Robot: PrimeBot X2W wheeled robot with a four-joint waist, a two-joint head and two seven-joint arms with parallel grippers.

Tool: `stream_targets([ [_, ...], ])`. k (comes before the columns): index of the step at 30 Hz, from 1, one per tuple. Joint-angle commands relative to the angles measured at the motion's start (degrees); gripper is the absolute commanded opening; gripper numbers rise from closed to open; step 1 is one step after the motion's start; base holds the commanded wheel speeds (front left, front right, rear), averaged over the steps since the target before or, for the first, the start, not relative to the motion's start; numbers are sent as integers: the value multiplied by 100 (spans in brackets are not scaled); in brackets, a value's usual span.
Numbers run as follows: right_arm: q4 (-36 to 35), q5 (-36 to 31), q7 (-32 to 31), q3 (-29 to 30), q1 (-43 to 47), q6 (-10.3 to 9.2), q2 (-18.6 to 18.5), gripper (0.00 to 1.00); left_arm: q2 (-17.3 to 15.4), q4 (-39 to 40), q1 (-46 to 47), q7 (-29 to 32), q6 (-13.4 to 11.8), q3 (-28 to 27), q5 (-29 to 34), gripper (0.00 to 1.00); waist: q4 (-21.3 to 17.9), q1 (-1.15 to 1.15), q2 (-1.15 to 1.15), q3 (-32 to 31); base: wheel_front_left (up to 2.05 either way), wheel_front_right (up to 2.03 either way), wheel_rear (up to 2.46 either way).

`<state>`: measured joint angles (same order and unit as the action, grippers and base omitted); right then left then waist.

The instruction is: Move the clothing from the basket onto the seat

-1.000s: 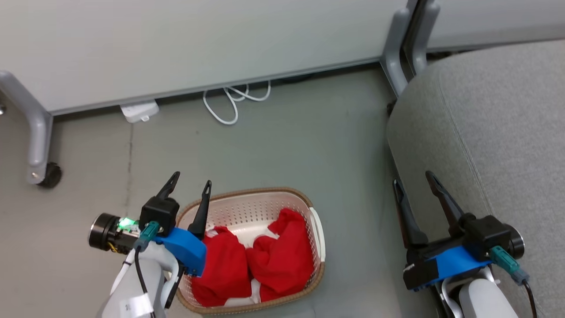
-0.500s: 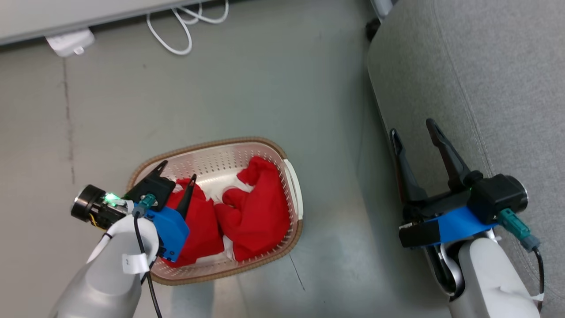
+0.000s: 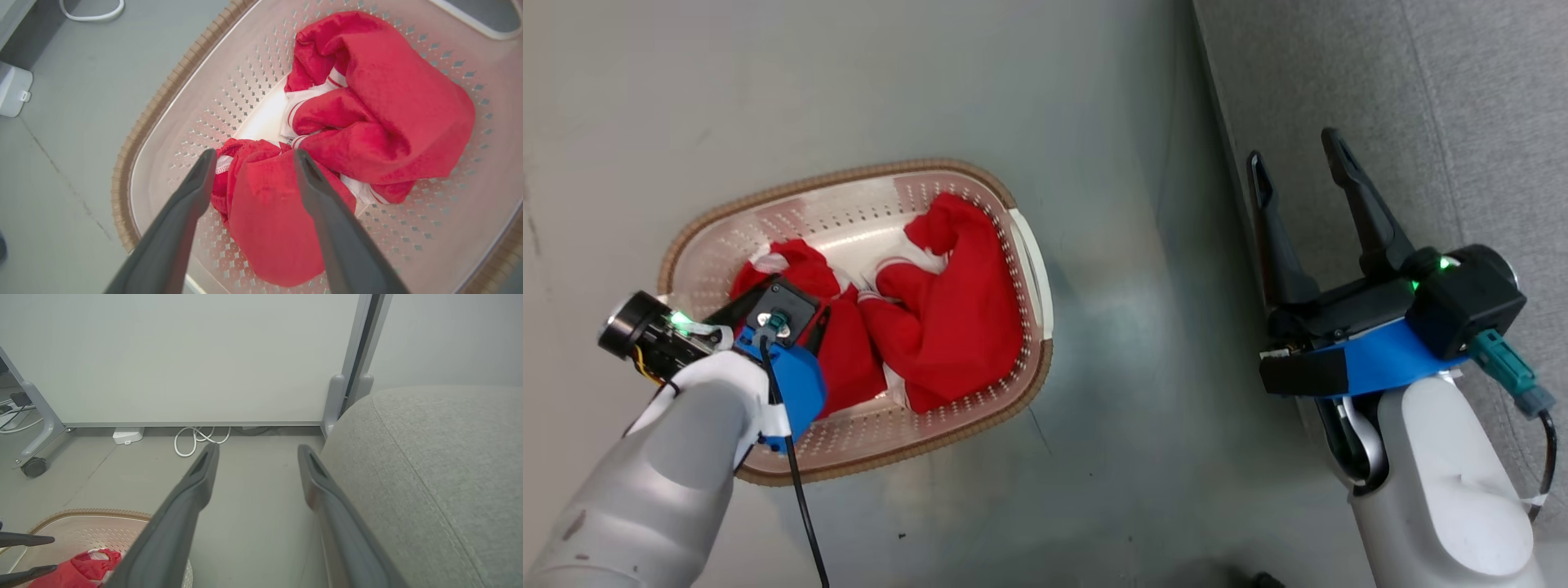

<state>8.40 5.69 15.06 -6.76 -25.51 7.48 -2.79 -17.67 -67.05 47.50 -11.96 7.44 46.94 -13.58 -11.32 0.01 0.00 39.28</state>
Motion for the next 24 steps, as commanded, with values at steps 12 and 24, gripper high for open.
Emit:
stream_targets([
  [12, -164, 104, 19, -133, -459, 3, -18, 100, -251, -374, 820, 831, 3, 874, -341, 100, -248, -1, 0, 965, 0, 0, 0],
  [24, -292, 183, 18, -117, -595, 3, -18, 100, -314, -433, 1214, 1431, 3, 1512, -603, 100, -338, -1, 0, 1380, 0, 0, 0],
])
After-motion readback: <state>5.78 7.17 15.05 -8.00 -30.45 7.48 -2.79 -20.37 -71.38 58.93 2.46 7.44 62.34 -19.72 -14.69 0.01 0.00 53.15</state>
